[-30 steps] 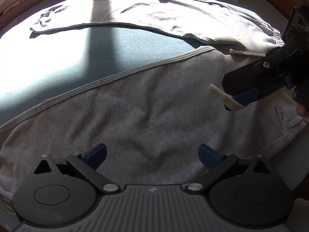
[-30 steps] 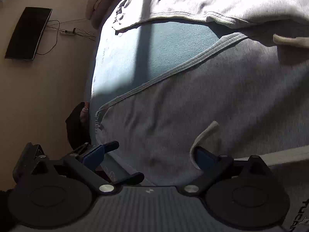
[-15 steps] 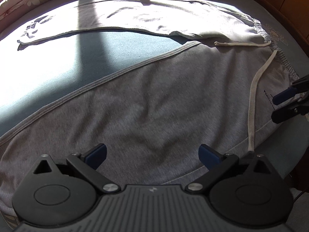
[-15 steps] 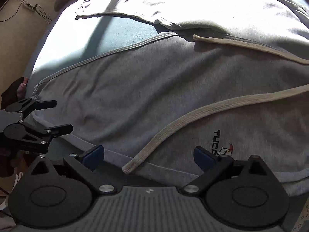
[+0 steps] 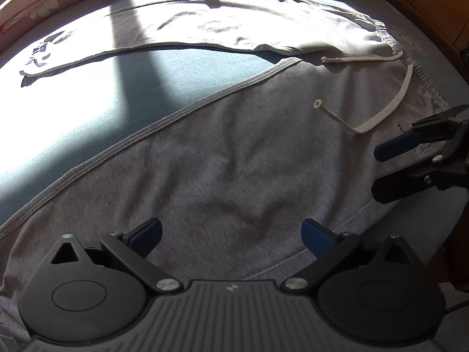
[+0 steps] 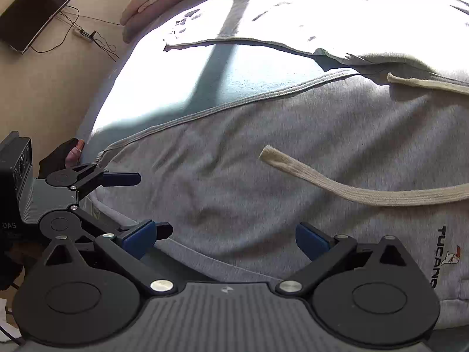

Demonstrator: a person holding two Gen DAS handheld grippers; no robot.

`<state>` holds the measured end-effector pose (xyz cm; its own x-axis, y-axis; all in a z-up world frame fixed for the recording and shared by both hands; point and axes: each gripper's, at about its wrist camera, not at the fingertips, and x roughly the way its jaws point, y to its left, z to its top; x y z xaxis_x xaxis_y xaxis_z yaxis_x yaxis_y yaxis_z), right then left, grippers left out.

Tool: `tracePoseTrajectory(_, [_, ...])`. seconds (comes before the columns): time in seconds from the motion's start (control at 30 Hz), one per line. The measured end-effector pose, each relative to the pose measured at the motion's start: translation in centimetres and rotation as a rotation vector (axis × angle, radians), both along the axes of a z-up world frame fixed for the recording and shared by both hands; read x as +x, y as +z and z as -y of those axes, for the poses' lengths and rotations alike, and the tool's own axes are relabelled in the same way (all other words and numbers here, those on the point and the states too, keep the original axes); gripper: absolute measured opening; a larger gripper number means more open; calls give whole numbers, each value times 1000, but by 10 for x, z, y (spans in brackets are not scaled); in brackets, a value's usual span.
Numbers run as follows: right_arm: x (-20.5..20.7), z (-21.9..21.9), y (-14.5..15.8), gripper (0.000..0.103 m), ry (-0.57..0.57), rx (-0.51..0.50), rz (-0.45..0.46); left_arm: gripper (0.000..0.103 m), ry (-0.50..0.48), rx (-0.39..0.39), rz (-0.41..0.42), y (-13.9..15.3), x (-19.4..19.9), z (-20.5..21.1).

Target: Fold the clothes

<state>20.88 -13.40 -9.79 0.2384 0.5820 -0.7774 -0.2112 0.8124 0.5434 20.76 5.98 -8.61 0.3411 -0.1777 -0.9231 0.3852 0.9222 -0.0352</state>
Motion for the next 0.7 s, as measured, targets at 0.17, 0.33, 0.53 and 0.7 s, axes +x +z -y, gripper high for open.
tracePoseTrajectory(0.17, [-9, 12, -9, 102, 29, -219, 59, 101, -13, -20, 7, -4, -1, 2])
tracePoseTrajectory(0.33, [-14, 22, -32, 103, 84, -327, 49, 101, -1, 1, -20, -14, -1, 2])
tracePoseTrajectory(0.53, [-36, 47, -23, 103, 9, -338, -63, 101, 0, 23, -24, -17, 1, -1])
tracePoseTrajectory(0.7, [-19, 74, -11, 103, -105, -449, 47, 101, 2, 58, -18, -26, 9, 4])
